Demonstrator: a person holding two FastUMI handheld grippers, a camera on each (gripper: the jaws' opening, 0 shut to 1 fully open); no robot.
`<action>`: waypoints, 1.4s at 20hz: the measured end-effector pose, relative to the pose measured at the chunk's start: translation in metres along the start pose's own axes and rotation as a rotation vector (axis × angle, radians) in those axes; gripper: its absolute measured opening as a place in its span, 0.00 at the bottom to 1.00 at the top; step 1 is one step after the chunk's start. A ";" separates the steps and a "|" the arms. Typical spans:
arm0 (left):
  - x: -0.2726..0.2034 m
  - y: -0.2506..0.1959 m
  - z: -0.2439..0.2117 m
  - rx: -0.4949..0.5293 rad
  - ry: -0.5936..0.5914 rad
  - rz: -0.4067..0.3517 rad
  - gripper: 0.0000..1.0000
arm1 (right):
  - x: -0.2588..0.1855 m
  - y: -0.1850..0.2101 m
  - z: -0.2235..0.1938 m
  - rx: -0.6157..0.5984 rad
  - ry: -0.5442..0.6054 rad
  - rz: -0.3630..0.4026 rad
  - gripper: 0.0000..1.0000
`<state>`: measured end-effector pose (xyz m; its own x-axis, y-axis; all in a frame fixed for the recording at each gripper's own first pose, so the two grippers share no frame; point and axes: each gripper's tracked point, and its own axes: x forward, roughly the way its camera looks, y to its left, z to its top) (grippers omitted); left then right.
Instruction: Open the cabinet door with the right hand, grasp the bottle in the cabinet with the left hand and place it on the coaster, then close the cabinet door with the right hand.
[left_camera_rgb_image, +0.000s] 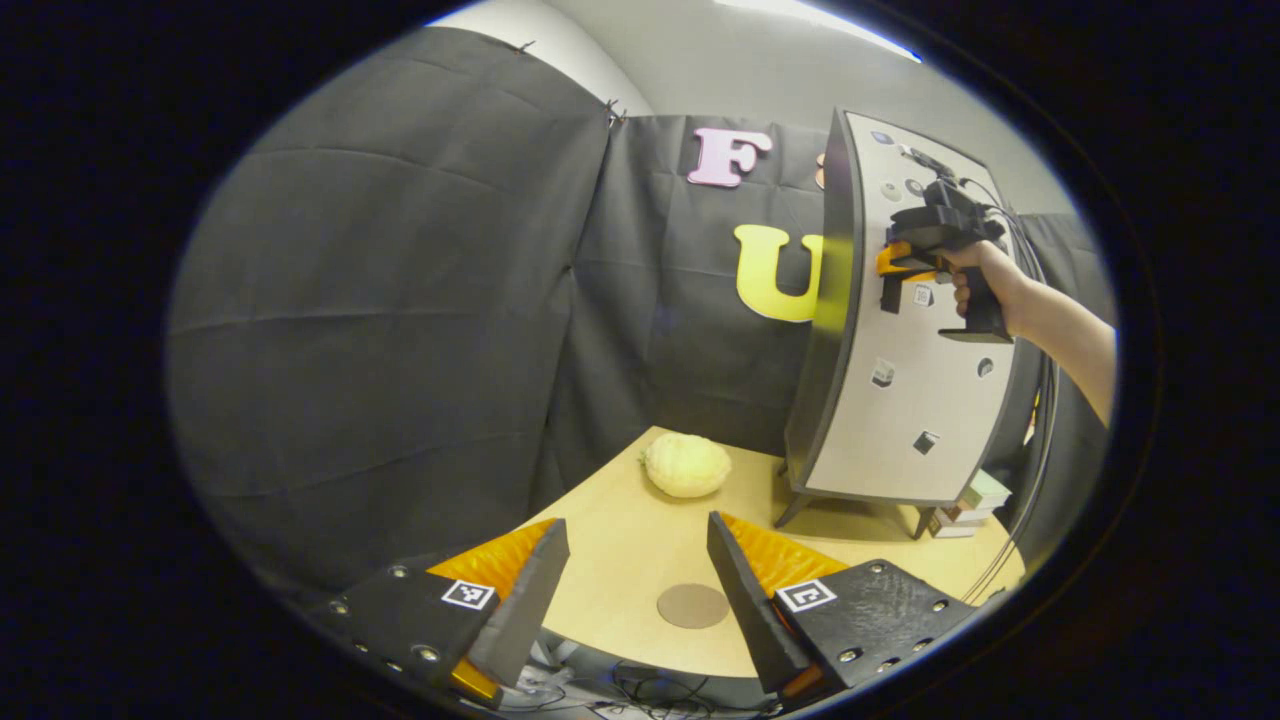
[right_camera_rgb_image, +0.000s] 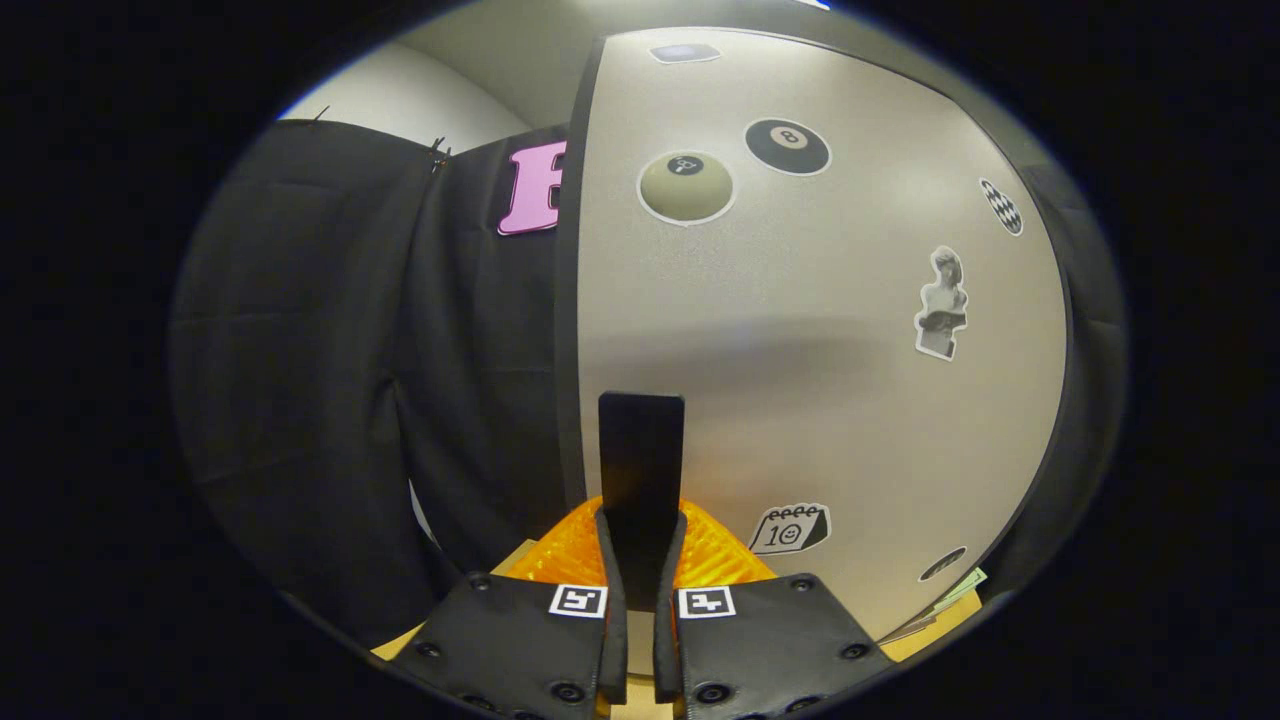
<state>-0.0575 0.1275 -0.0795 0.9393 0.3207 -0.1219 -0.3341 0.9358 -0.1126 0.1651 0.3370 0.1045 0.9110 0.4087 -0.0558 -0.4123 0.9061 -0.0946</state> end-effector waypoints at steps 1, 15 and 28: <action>0.003 -0.005 -0.002 0.000 0.001 -0.005 0.89 | -0.004 0.001 0.000 -0.004 -0.003 0.013 0.12; -0.022 -0.068 0.011 0.058 -0.045 -0.106 0.84 | -0.061 -0.002 -0.006 0.018 -0.016 0.159 0.12; -0.013 -0.102 0.032 0.078 -0.082 -0.202 0.84 | -0.079 -0.030 -0.014 0.054 -0.015 0.201 0.12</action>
<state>-0.0336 0.0327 -0.0350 0.9907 0.1339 -0.0233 -0.1349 0.9896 -0.0496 0.1048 0.2763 0.0980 0.8104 0.5835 -0.0531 -0.5853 0.8103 -0.0294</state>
